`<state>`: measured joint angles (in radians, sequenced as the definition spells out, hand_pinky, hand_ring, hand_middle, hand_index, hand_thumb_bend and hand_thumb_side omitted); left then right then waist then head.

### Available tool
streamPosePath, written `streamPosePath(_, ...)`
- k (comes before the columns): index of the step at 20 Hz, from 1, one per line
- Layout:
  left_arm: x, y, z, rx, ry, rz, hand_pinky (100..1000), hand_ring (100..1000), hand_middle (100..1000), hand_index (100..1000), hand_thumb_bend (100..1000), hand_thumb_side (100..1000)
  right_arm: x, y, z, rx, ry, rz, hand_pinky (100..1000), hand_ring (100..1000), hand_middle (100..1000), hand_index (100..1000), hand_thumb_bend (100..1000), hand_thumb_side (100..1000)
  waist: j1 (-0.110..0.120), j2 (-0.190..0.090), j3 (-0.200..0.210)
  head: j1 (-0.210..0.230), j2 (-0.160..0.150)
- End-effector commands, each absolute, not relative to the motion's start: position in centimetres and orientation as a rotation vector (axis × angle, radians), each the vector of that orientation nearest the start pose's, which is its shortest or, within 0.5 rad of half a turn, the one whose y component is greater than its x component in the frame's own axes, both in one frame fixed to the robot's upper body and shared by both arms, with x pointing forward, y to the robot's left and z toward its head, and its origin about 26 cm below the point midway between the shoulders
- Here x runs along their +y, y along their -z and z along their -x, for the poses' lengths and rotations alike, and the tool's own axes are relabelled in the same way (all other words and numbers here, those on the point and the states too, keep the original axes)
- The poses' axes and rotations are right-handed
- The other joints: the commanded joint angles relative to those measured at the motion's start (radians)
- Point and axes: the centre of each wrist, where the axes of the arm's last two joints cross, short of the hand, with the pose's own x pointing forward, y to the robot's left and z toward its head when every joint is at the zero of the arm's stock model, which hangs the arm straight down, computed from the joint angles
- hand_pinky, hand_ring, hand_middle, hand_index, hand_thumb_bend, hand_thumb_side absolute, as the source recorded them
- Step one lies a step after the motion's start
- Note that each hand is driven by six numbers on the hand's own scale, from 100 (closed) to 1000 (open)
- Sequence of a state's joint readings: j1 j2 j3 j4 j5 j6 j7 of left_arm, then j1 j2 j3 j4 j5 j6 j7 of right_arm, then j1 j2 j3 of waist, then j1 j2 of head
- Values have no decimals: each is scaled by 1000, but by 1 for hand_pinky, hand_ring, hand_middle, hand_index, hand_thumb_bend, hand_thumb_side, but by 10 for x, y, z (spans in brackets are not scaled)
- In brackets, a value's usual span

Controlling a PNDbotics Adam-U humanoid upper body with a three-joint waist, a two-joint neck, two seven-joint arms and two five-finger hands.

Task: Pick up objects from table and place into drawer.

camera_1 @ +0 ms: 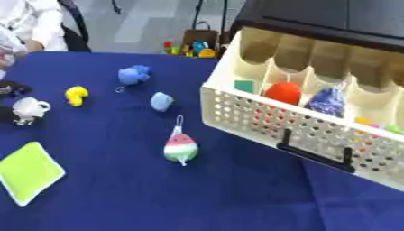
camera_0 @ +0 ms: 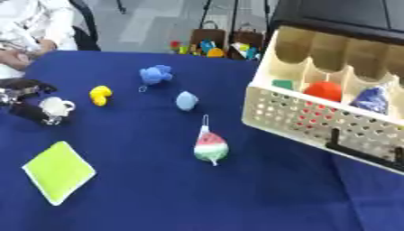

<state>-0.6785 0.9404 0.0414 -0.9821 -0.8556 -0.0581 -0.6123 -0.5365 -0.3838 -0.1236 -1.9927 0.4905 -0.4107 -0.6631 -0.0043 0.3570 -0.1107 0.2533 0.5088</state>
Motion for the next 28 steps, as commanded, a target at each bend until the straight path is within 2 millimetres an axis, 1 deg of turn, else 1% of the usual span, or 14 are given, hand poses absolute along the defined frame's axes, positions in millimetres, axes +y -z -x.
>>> streamPosePath(1, 515, -264, -374, -798, 1172, -1102, 698, 870, 857, 984, 460, 627, -275, -291, -307, 2909, -173, -876, 442, 558, 522, 705, 100, 909, 2, -17, 1, 5, -7)
streamPosePath(4, 517, -263, -374, -796, 1176, -1073, 677, 857, 847, 974, 414, 602, -275, -290, -308, 2910, -177, -877, 444, 558, 522, 704, 100, 908, 3, -17, 2, 7, -6)
streamPosePath(8, 518, -263, -374, -790, 1161, -1037, 668, 850, 837, 966, 380, 605, -274, -290, -308, 2910, -185, -877, 446, 557, 522, 703, 100, 907, 5, -16, 2, 7, -7)
streamPosePath(9, 518, -263, -374, -794, 1158, -1032, 664, 846, 825, 954, 360, 606, -274, -290, -308, 2910, -189, -877, 448, 557, 522, 703, 100, 906, 5, -16, 2, 7, -8)
streamPosePath(12, 517, -260, -376, -800, 1151, -1015, 655, 838, 806, 935, 347, 609, -274, -290, -308, 2908, -203, -877, 451, 557, 525, 703, 100, 904, 5, -14, 1, 9, -10)
streamPosePath(13, 517, -260, -376, -805, 1150, -1012, 641, 827, 787, 917, 332, 606, -274, -290, -308, 2908, -207, -879, 451, 557, 523, 703, 100, 904, 5, -13, 1, 9, -12)
streamPosePath(17, 516, -257, -377, -820, 1143, -1010, 604, 797, 737, 872, 314, 597, -274, -289, -308, 2906, -218, -885, 452, 557, 522, 702, 100, 903, 5, -10, 0, 10, -15)
streamPosePath(20, 516, -255, -378, -831, 1133, -1016, 596, 787, 713, 850, 305, 595, -274, -289, -308, 2907, -223, -889, 451, 557, 521, 702, 100, 903, 5, -8, -1, 11, -17)
streamPosePath(26, 516, -252, -379, -822, 1136, -1009, 571, 756, 675, 815, 286, 554, -274, -289, -308, 2905, -233, -893, 454, 557, 523, 703, 100, 903, 5, -6, -1, 11, -16)
streamPosePath(28, 516, -251, -379, -816, 1139, -1002, 557, 742, 661, 804, 282, 518, -275, -289, -308, 2904, -237, -893, 456, 557, 525, 703, 100, 904, 4, -6, -2, 11, -16)
